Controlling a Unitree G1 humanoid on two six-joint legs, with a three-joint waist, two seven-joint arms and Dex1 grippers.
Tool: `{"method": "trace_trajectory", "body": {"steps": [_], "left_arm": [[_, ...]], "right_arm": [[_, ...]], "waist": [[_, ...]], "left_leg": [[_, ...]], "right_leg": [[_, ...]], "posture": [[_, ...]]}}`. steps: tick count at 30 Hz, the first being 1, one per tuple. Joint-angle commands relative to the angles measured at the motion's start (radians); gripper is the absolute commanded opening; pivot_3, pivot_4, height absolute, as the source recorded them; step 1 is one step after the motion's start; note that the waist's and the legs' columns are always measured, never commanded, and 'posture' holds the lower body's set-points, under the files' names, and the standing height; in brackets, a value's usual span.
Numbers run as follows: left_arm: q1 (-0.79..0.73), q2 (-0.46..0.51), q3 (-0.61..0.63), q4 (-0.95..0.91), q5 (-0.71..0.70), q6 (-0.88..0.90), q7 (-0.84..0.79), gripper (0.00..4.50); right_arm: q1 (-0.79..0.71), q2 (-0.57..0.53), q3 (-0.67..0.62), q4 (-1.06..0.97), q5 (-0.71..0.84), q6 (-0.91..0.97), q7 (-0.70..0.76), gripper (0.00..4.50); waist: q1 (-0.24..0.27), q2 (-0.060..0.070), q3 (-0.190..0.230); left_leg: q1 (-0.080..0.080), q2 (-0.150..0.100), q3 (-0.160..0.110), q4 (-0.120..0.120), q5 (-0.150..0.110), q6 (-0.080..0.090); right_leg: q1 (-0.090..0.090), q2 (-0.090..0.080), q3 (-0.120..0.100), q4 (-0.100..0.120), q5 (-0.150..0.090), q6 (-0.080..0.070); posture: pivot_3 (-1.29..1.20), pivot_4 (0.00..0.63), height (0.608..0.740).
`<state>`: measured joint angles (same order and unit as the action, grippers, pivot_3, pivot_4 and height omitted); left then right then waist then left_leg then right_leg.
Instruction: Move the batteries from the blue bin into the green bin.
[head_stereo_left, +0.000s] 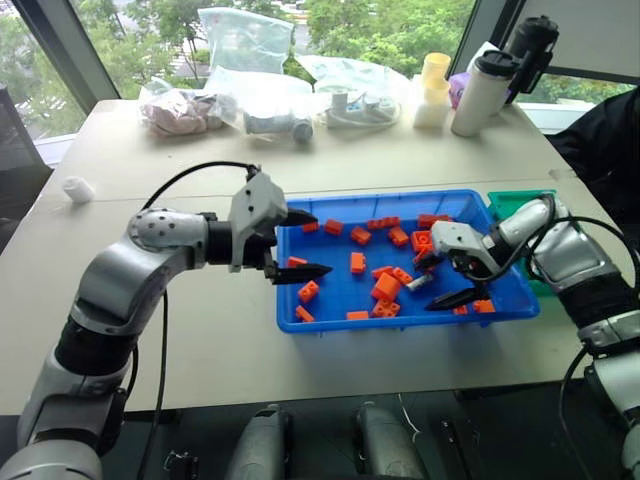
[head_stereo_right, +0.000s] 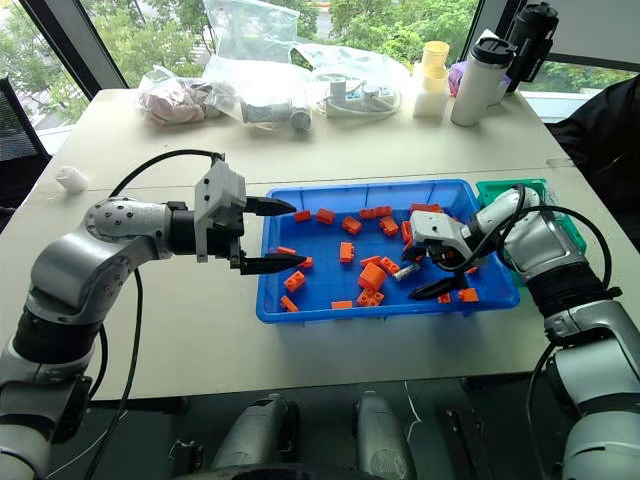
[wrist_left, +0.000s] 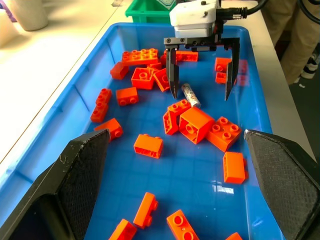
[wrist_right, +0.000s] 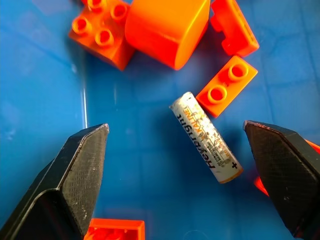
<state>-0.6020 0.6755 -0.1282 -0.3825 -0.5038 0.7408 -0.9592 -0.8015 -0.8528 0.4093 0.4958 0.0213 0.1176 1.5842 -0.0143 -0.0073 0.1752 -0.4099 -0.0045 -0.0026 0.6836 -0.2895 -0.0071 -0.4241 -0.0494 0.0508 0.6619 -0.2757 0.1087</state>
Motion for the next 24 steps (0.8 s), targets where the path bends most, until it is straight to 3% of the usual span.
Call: {"method": "trace_trajectory", "body": {"steps": [1, 7, 8, 12, 16, 23, 24], "left_arm": [[-0.007, 0.013, 0.036, -0.036, -0.019, 0.003, 0.008, 4.50], [-0.019, 0.017, 0.032, -0.031, -0.019, 0.002, 0.011, 4.50], [-0.019, 0.019, 0.033, -0.031, -0.019, 0.002, 0.011, 4.50], [-0.013, 0.023, 0.034, -0.035, -0.023, 0.001, 0.005, 4.50], [-0.015, 0.020, 0.031, -0.028, -0.026, -0.005, -0.004, 4.50], [-0.072, -0.069, -0.019, 0.052, -0.007, -0.077, -0.028, 4.50], [-0.091, -0.124, -0.023, 0.089, -0.010, -0.096, -0.012, 4.50]], "right_arm": [[-0.032, 0.024, 0.026, 0.092, -0.081, -0.099, -0.007, 3.21], [-0.083, 0.069, 0.022, 0.208, -0.140, -0.177, -0.022, 0.23], [-0.084, 0.068, 0.017, 0.206, -0.141, -0.178, -0.019, 0.04], [-0.075, 0.033, -0.009, 0.153, -0.165, -0.186, -0.067, 0.04], [-0.011, -0.045, -0.090, -0.051, -0.129, -0.058, -0.099, 0.04], [0.035, -0.087, -0.446, -0.309, 0.093, 0.444, -0.299, 0.04], [0.054, -0.095, -0.521, -0.321, 0.100, 0.519, -0.373, 0.04]], "waist": [[0.001, 0.000, 0.000], [0.001, -0.001, 0.000], [0.001, -0.001, 0.000], [0.001, -0.001, 0.000], [0.004, 0.000, 0.000], [0.003, 0.000, 0.000], [0.003, 0.000, 0.000]], "left_leg": [[0.000, 0.000, 0.000, 0.000, 0.000, 0.000], [0.001, 0.000, 0.000, 0.000, 0.000, 0.000], [0.001, 0.000, 0.000, 0.000, 0.000, 0.000], [0.002, 0.000, -0.001, 0.000, 0.000, -0.001], [0.001, -0.001, -0.001, 0.000, 0.000, -0.001], [0.001, -0.001, -0.001, 0.000, 0.000, -0.001], [0.001, -0.001, -0.001, 0.000, 0.000, -0.001]], "right_leg": [[0.000, 0.000, 0.000, 0.000, 0.000, 0.000], [0.002, 0.000, 0.000, 0.000, 0.000, 0.000], [0.002, 0.000, 0.000, 0.000, 0.000, 0.000], [0.002, 0.000, 0.000, 0.000, 0.000, 0.000], [0.002, -0.001, -0.001, 0.000, 0.000, 0.000], [0.001, -0.001, 0.000, 0.001, 0.000, 0.000], [0.001, -0.001, 0.000, 0.001, 0.000, 0.000]], "posture": [[0.00, 0.150, 0.740], [0.00, 0.150, 0.740], [0.00, 0.150, 0.740], [0.00, 0.150, 0.740], [0.00, 0.150, 0.740], [0.00, 0.150, 0.740], [0.00, 0.150, 0.740]]}}
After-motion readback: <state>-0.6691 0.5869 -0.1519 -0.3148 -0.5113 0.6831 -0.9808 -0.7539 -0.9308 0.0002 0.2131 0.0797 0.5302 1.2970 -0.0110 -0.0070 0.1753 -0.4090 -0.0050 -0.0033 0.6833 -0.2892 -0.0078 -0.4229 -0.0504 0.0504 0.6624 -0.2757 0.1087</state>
